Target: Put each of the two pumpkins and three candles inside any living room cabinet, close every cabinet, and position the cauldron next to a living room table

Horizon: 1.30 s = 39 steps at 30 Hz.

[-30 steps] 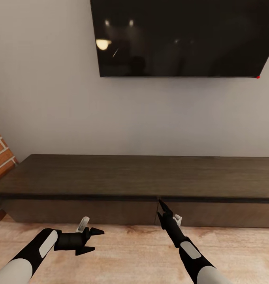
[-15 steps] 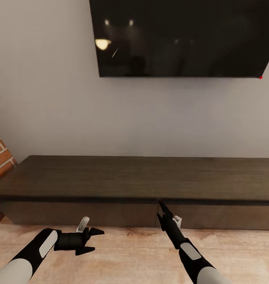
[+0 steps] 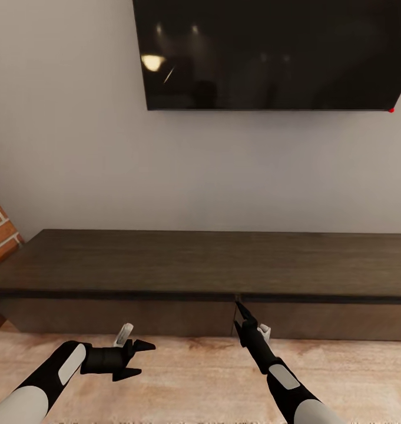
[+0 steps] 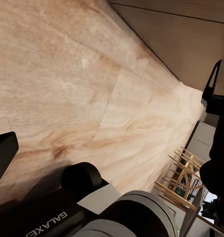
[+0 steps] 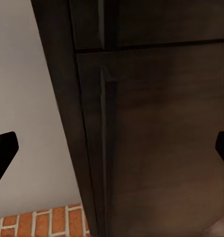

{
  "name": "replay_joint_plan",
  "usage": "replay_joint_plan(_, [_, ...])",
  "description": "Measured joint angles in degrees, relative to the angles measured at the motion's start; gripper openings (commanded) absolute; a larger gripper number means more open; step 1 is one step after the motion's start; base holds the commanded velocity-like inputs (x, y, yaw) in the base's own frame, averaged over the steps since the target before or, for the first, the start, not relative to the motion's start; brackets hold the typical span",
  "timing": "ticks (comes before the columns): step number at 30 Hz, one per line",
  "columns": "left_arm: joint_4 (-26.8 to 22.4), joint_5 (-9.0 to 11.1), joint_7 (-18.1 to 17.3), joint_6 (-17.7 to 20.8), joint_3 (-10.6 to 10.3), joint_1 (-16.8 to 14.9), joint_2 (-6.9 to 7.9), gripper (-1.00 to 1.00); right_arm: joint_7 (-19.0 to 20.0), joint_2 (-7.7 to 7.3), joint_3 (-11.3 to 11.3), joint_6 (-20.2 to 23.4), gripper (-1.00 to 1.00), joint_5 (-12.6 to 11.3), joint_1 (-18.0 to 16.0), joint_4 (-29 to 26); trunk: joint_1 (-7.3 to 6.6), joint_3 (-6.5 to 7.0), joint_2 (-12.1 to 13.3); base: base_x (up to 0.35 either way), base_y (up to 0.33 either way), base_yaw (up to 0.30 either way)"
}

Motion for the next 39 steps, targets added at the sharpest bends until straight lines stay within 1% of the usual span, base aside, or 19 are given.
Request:
replay_joint_plan(2, [0.0,0.0,0.0,0.0,0.0,0.0,0.00,1.00,0.1,0.00,0.0,0.0,1.00,0.0,0.0,0.0,0.02,-0.23,0.0,0.000,0.000,0.000])
replay_joint_plan(10, [0.0,0.0,0.0,0.0,0.0,0.0,0.00,1.00,0.2,0.03,0.0,0.0,1.00,0.0,0.0,0.0,0.02,-0.23,0.0,0.002,0.000,0.000])
replay_joint_plan(22, [0.0,0.0,0.0,0.0,0.0,0.0,0.00,1.00,0.3,0.09,0.0,0.0,1.00,0.0,0.0,0.0,0.02,-0.23,0.0,0.059,0.000,0.000])
replay_joint_plan(27, [0.0,0.0,0.0,0.0,-0.1,0.0,0.00,1.00,0.3,0.09,0.0,0.0,1.00,0.0,0.0,0.0,0.02,-0.23,0.0,0.154,0.000,0.000])
replay_joint_plan(39, [0.0,0.0,0.0,0.0,-0.1,0.0,0.00,1.00,0.2,0.04,0.0,0.0,1.00,0.0,0.0,0.0,0.02,-0.23,0.0,0.019,0.000,0.000])
